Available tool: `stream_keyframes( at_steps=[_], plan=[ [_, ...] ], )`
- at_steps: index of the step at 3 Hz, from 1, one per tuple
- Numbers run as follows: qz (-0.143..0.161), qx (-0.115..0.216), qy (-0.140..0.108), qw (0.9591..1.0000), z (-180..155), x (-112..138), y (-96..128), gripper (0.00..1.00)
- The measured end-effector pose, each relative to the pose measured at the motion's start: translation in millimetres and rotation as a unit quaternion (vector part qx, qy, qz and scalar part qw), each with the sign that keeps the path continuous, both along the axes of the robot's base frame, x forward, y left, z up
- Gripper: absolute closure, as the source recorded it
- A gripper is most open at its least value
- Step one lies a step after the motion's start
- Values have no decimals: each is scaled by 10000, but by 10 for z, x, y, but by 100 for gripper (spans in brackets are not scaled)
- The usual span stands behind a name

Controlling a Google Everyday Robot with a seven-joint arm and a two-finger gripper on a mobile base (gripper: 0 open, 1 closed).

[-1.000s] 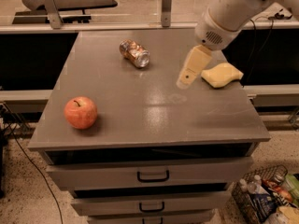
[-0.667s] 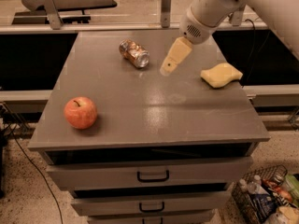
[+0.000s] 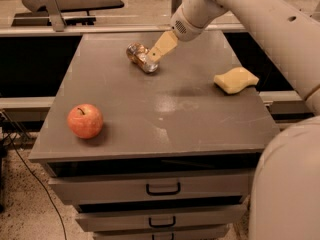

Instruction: Place orange can upright

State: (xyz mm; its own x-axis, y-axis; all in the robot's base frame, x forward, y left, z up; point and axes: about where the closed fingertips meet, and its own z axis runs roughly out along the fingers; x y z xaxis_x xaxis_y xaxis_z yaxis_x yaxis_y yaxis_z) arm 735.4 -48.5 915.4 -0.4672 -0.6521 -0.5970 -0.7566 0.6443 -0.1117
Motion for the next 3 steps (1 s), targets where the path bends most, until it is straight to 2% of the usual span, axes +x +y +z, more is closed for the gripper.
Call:
stream_keyframes(
  at_steps=[1,2,3],
  plan=[
    [-302,504,-69,9982,-79,282,287,0],
    [-430,810,-198,9956,-121,517,559,0],
    [-459,719,-197,9962,-211,692,762,0]
  ],
)
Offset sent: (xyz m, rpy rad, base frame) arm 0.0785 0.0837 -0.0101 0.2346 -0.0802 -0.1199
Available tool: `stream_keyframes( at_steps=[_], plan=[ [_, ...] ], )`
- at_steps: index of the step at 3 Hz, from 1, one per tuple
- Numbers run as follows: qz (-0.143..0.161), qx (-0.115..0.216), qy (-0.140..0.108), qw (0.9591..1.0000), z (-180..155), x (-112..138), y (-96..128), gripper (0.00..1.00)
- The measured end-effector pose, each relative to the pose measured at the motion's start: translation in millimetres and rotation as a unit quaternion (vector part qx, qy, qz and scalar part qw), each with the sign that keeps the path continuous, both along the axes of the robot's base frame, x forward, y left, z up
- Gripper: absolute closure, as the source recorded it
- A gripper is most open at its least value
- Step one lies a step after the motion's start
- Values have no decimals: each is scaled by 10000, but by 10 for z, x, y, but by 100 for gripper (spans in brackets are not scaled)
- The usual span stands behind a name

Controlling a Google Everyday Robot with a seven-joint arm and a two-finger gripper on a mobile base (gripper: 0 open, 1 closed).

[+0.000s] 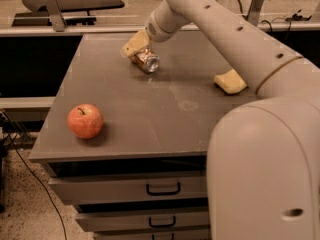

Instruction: Place orange can upright

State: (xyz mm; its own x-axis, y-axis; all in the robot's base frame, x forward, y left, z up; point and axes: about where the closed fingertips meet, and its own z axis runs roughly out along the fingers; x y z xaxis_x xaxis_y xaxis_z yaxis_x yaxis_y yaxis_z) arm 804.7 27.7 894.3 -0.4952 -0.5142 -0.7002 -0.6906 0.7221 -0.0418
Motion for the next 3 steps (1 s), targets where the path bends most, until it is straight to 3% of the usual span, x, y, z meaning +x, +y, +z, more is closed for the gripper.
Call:
stream_keyframes(
  at_steps=[2,3],
  plan=[
    [8,-623,221,9978,-314,206,206,0],
    [-18,-981,300,9947,-409,266,210,0]
  ],
)
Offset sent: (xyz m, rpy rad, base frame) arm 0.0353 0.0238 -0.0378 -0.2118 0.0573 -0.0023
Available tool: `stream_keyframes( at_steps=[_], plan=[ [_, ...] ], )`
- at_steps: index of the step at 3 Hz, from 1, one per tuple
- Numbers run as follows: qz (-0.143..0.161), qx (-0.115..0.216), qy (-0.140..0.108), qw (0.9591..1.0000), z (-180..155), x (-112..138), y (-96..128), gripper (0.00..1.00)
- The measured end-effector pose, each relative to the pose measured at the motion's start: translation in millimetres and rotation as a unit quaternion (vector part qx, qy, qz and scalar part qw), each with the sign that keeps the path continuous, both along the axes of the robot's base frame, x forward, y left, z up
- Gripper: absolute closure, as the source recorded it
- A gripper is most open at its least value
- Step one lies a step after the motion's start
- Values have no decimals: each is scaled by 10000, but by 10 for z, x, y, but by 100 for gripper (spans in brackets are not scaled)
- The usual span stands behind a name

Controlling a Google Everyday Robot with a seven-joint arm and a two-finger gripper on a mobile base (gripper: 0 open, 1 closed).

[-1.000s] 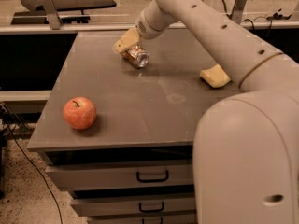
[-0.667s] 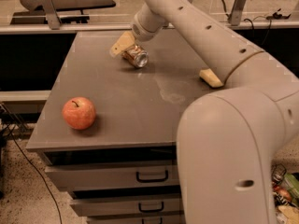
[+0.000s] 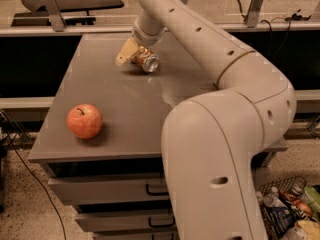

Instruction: Place orange can upright

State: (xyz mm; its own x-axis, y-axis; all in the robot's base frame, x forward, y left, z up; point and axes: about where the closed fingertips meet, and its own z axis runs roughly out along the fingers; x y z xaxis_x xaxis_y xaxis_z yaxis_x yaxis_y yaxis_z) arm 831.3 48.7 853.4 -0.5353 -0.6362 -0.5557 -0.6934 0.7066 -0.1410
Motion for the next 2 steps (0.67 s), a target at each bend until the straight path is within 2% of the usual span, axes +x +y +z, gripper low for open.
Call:
stream_keyframes(
  at_steps=[1,2],
  plan=[
    [-138,-467,220,9986,-115,17,-46,25],
    [-225,-709,335,9967,-165,20,-102,47]
  ],
)
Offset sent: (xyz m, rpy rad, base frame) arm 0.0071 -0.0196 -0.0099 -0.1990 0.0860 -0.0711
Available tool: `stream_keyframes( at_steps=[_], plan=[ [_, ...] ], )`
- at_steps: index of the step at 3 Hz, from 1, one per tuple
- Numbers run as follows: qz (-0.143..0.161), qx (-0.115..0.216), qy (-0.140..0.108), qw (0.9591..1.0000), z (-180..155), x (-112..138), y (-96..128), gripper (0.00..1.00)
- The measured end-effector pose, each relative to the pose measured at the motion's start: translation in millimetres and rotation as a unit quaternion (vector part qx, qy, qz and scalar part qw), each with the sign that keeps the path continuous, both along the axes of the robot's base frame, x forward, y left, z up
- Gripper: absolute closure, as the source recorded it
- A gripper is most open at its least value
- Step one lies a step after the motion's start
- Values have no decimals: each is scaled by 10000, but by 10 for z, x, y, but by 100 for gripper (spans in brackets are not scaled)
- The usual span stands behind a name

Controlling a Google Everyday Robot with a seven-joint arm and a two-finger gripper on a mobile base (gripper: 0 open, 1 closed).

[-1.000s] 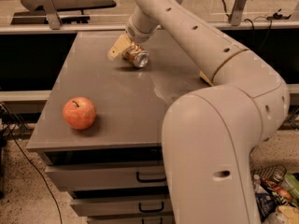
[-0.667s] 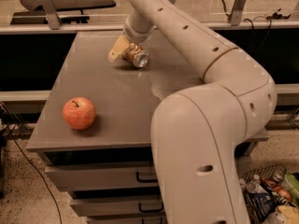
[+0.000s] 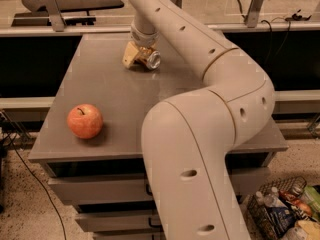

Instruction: Place orange can upright

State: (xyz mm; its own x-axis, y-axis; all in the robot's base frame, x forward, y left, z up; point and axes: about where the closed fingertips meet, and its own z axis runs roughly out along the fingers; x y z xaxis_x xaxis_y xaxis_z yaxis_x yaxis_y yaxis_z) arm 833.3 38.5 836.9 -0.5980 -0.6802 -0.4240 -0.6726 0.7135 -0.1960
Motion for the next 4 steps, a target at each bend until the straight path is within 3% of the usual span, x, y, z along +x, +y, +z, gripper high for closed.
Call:
stream_keyframes(
  at_steps=[2,3,4],
  plan=[
    [-1,-4,1,10000,45,-1,-2,94],
    [340,305,-343,9984,399,-111,-65,100],
    [970,1019,-1093,9840,1118,-542,-264,100]
  ],
)
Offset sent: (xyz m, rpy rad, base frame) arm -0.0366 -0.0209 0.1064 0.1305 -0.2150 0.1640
